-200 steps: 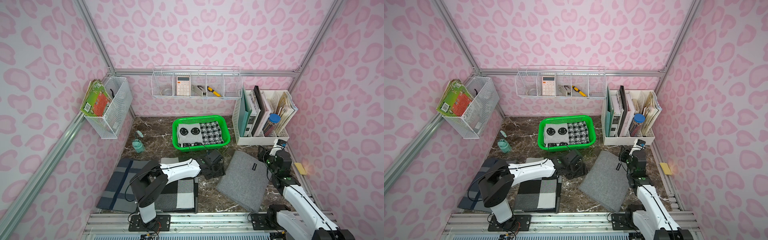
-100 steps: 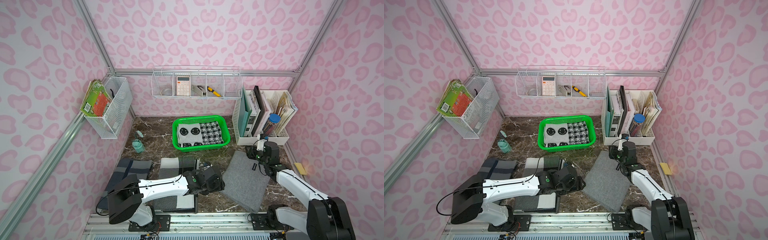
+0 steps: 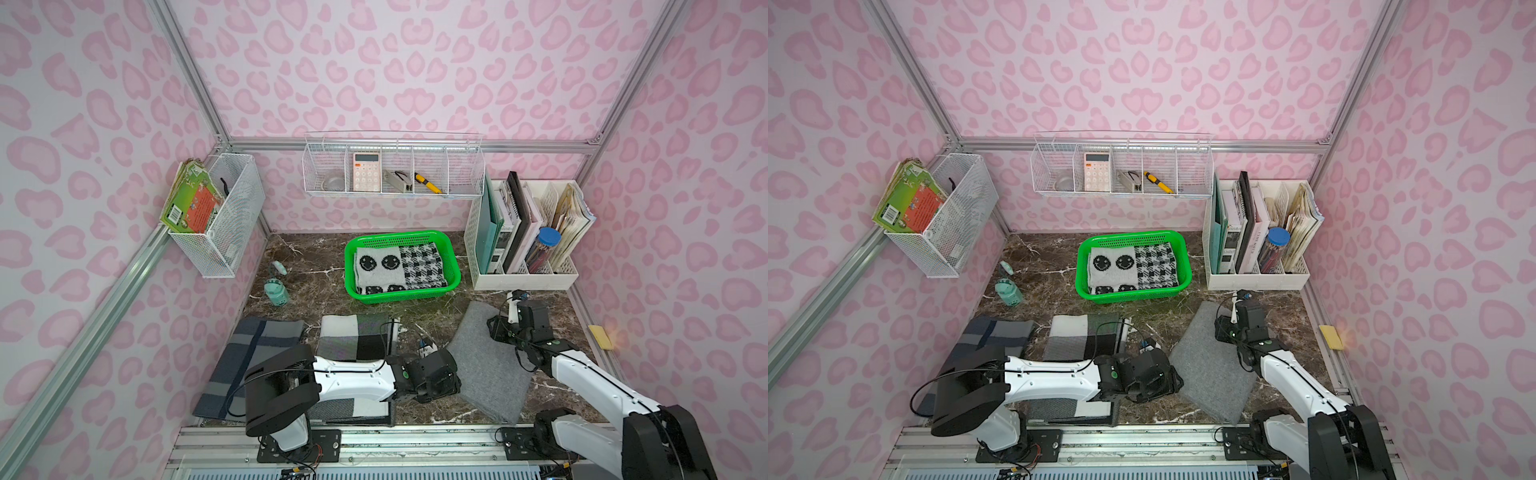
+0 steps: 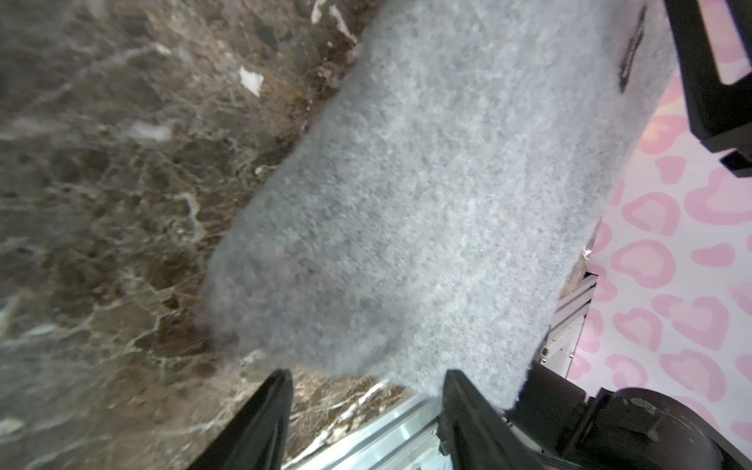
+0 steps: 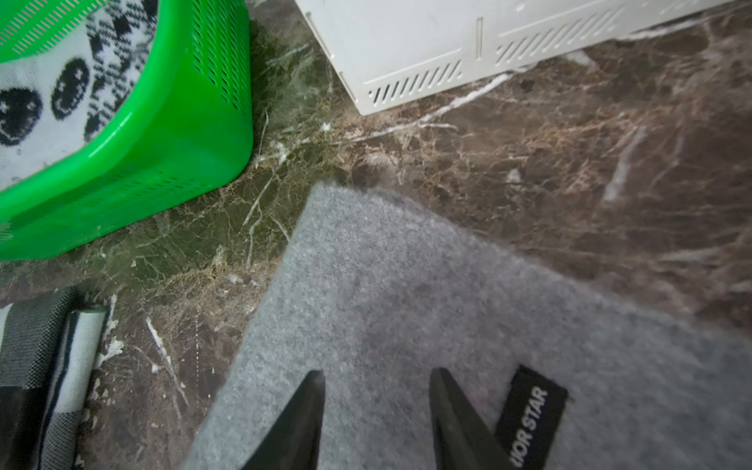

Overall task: Put the folded scarf in the basket
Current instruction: Move the scarf to the center of the board.

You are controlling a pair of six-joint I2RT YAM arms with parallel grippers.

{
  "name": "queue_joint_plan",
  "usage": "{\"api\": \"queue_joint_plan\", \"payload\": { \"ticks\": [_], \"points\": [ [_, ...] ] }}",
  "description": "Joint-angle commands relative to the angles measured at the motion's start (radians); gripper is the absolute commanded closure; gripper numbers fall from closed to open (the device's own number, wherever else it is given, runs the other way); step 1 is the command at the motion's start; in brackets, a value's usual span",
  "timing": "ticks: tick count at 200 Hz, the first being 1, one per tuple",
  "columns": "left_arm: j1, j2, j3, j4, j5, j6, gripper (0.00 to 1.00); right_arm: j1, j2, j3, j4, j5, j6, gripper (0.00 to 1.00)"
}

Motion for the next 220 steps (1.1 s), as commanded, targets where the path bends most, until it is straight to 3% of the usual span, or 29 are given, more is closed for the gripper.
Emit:
{"api": "queue_joint_plan", "payload": {
  "ticks": [1,28,85,127,158,195,220],
  "points": [
    [0.001,0.028,0.012,0.010,-0.001,-0.020,0.40,0.015,0.002,-0.009,-0.029,0.030,0.039,0.56],
    [0.019,0.067,0.031,0.018,0.005,-0.017,0.53,0.056,-0.025,-0.064,-0.013,0.058,0.083,0.56],
    [0.154,0.099,0.032,0.058,0.034,0.054,0.56,0.162,-0.100,-0.144,-0.054,0.137,0.211,0.56],
    [0.347,0.044,0.046,-0.002,0.026,0.169,0.49,0.377,-0.158,-0.165,-0.073,0.196,0.366,0.57],
    [0.403,-0.021,0.096,-0.097,0.020,0.260,0.37,0.529,-0.216,-0.132,-0.155,0.304,0.451,0.56],
    [0.401,-0.094,0.059,-0.117,0.069,0.288,0.32,0.531,-0.306,-0.101,-0.219,0.384,0.416,0.48],
    [0.388,-0.146,0.011,-0.135,0.087,0.289,0.31,0.471,-0.346,-0.068,-0.239,0.392,0.335,0.33]
  ]
}}
